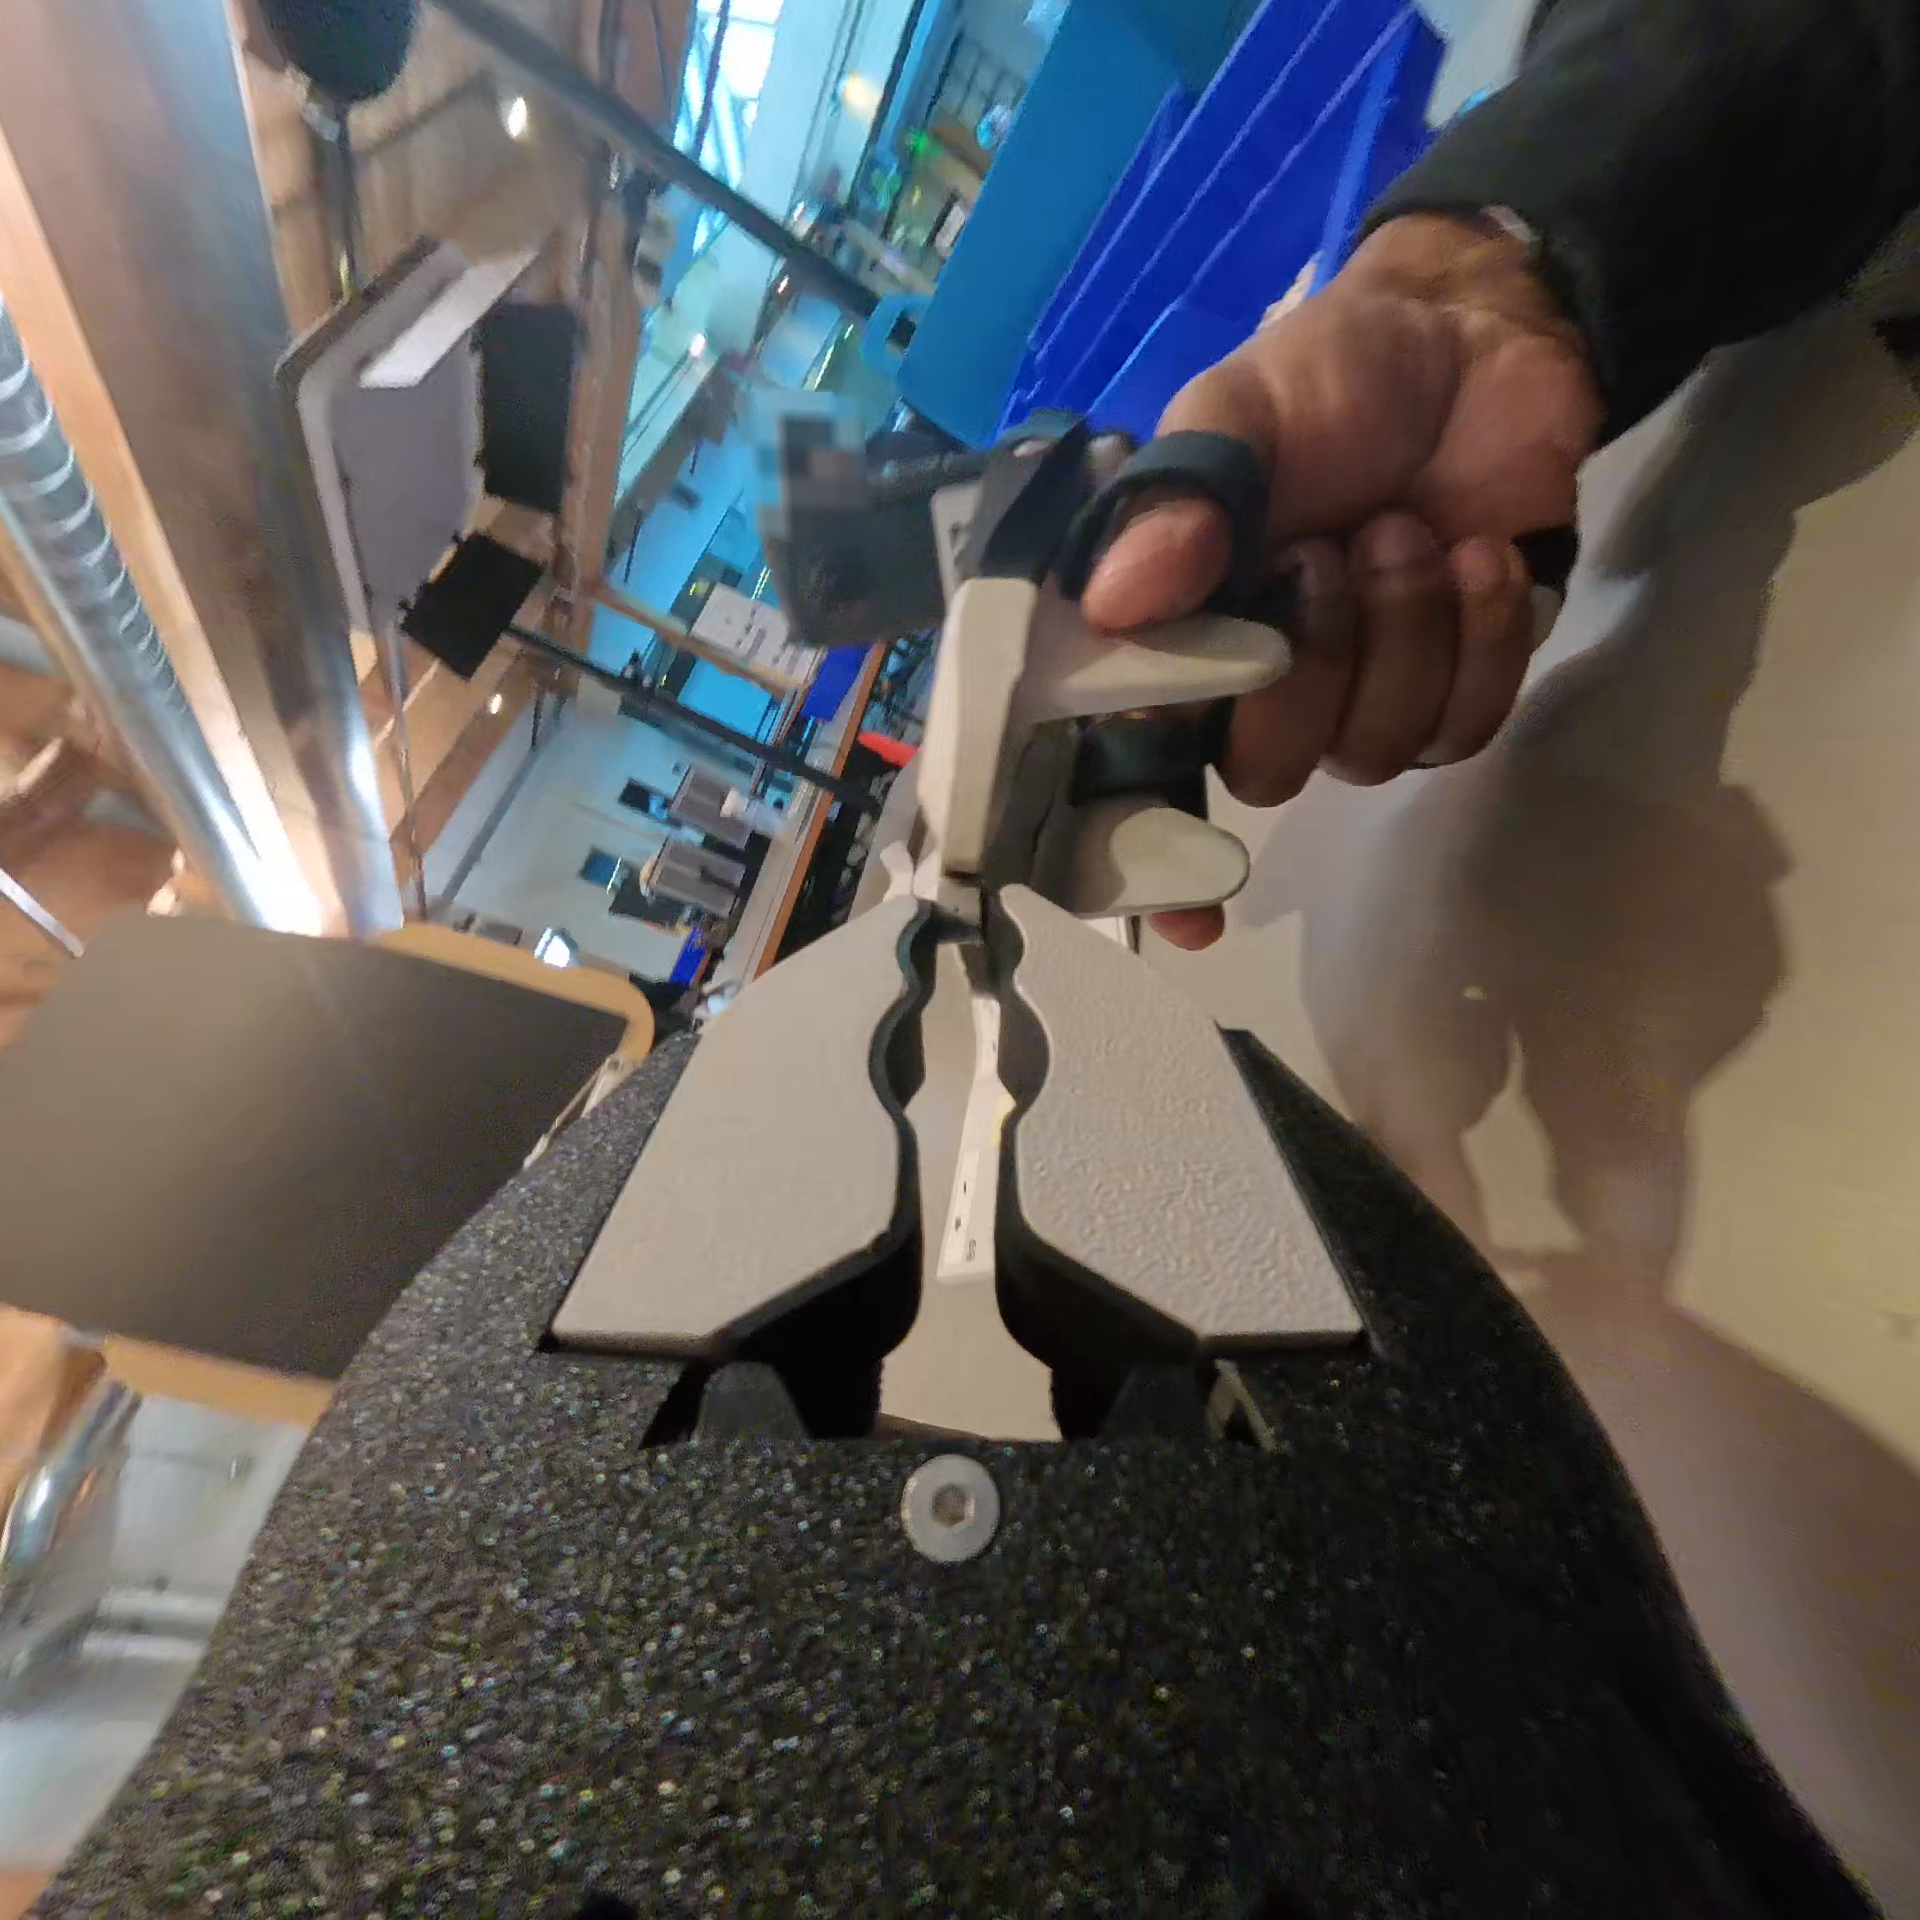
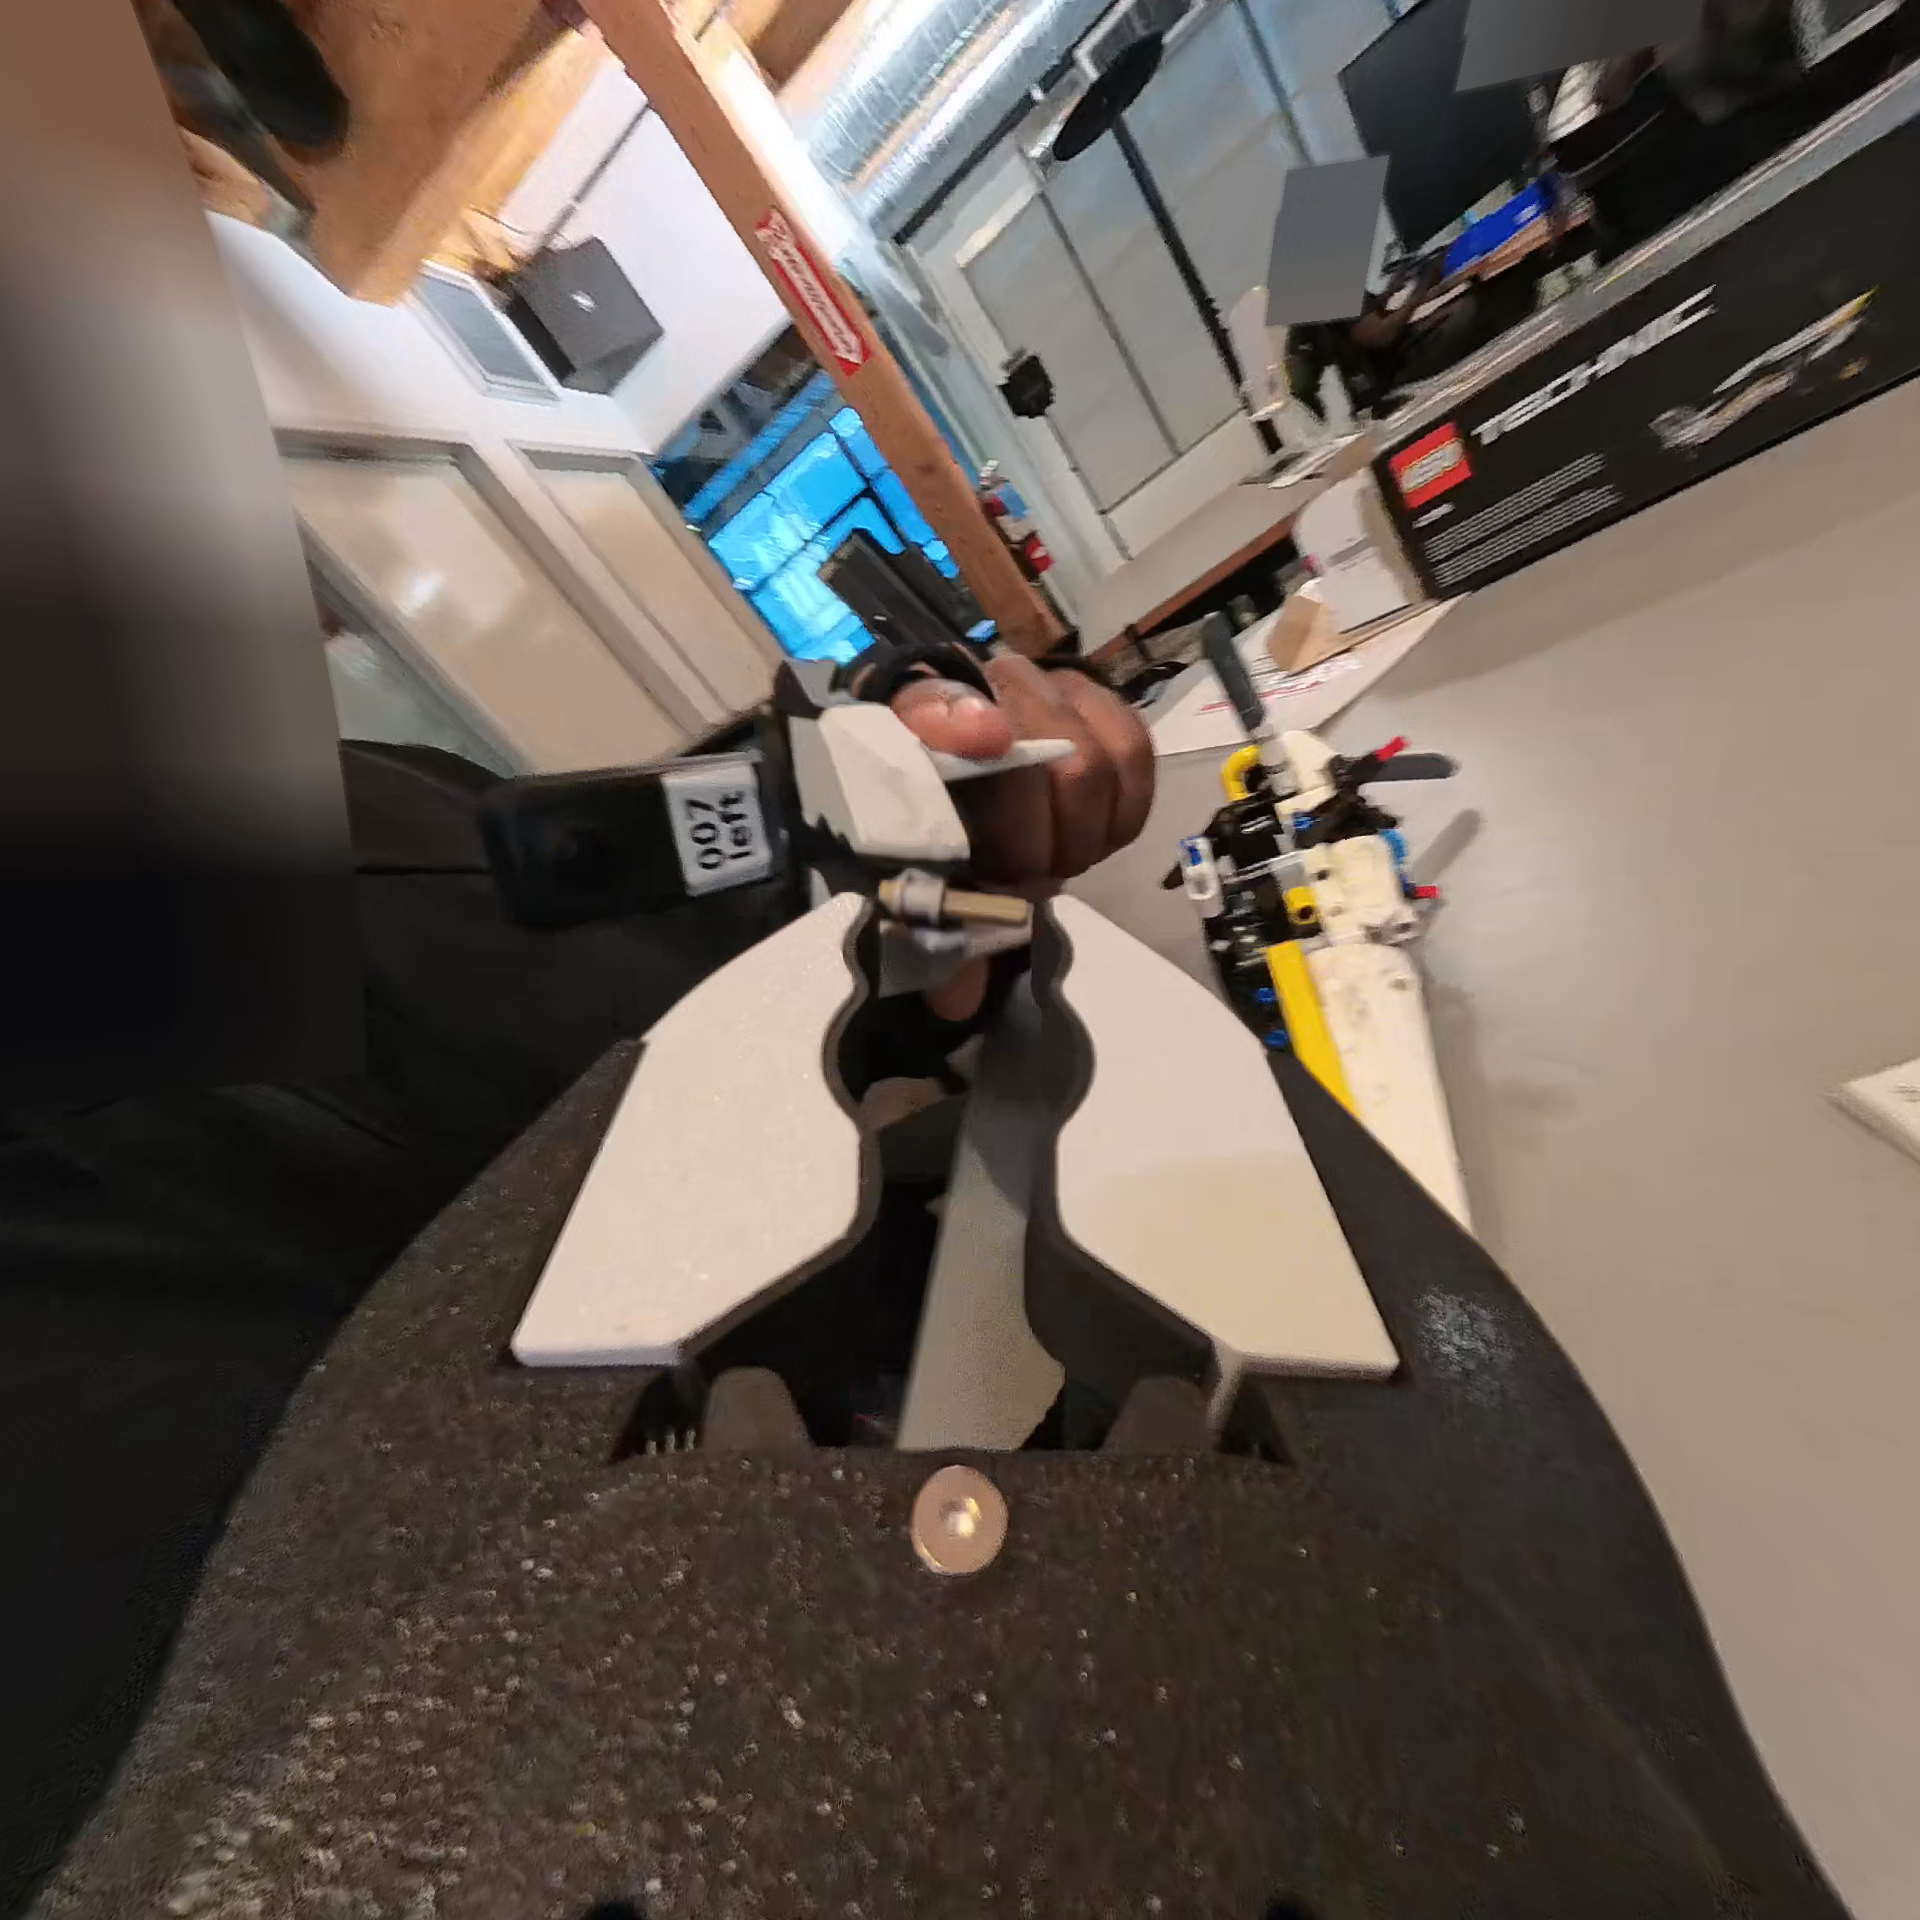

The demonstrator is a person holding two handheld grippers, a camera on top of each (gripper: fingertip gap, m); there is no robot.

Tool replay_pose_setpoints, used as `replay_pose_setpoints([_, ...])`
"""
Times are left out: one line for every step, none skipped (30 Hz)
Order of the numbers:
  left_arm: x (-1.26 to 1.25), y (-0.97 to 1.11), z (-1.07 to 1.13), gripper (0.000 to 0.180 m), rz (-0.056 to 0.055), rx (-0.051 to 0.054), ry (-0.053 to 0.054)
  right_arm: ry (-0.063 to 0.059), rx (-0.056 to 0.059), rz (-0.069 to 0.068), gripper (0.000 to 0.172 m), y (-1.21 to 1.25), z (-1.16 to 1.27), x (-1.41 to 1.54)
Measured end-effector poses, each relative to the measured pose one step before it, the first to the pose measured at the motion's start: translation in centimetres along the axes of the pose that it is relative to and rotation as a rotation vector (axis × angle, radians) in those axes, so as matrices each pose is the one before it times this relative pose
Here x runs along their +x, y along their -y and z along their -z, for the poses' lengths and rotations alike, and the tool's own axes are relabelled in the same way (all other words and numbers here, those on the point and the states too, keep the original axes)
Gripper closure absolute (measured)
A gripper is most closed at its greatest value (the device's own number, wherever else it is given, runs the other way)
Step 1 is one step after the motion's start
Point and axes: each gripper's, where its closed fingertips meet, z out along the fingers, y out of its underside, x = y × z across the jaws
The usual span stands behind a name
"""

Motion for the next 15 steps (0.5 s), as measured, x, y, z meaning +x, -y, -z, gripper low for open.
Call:
replay_pose_setpoints([-0.46,-0.249,0.007,0.17,0.0215,-0.0236,0.0322,-0.0465,-0.0054,0.049,0.145,0.075,0.231,0.405])
replay_pose_setpoints([-0.647,-0.167,0.041,0.17,0.0214,-0.0217,0.0461,-0.065,-0.012,0.0623,0.145,0.022,0.251,0.557])
replay_pose_setpoints([-0.405,0.006,0.061,0.17,0.0191,-0.0122,0.0318,-0.0649,-0.0177,0.065,0.144,-0.014,0.205,0.518])
replay_pose_setpoints([-0.219,0.053,0.034,0.17,0.0057,-0.0073,0.0251,-0.043,-0.0174,0.0541,0.142,-0.005,0.1,0.189])
replay_pose_setpoints([-0.128,0.004,0.01,0.171,-0.0133,-0.008,0.027,-0.0169,-0.0094,0.0344,0.139,0.099,0.0,-0.138])
replay_pose_setpoints([-0.062,-0.124,-0.055,0.171,-0.0236,-0.0123,0.0262,0.0026,-0.0002,0.0153,0.137,0.197,-0.081,-0.347])
replay_pose_setpoints([0.087,-0.098,-0.075,0.171,-0.0232,-0.0065,0.0195,0.0107,0.0039,0.0019,0.135,0.205,-0.113,-0.374])
replay_pose_setpoints([0.257,0.063,-0.029,0.171,-0.016,0.0061,0.0076,0.0098,0.0059,-0.0046,0.131,0.178,-0.13,-0.266])
replay_pose_setpoints([0.298,0.157,0.005,0.171,-0.0116,0.0084,0.0056,0.008,0.0064,-0.0062,0.13,0.116,-0.107,-0.15])
replay_pose_setpoints([0.246,0.134,0.012,0.171,-0.0129,0.0048,0.008,0.009,0.0046,-0.0062,0.13,0.033,-0.066,-0.095])
replay_pose_setpoints([0.212,0.071,-0.003,0.171,-0.0148,0.0017,0.0085,0.013,0.0036,-0.004,0.132,-0.015,-0.022,-0.112])
replay_pose_setpoints([0.241,0.065,0.018,0.171,-0.0151,0.0034,0.0044,0.0118,0.003,0.0,0.137,-0.072,0.038,-0.081])
replay_pose_setpoints([0.218,0.064,0.021,0.171,-0.0102,0.0051,0.0015,0.0041,0.0029,0.003,0.139,-0.076,0.074,0.032])
replay_pose_setpoints([0.21,0.063,0.021,0.171,-0.0071,0.0057,-0.0011,0.0039,0.0017,0.0023,0.142,-0.093,0.077,0.052])
replay_pose_setpoints([0.082,0.011,0.008,0.171,-0.0084,0.0014,0.0042,0.0057,0.0003,-0.0004,0.145,-0.092,0.099,0.054])
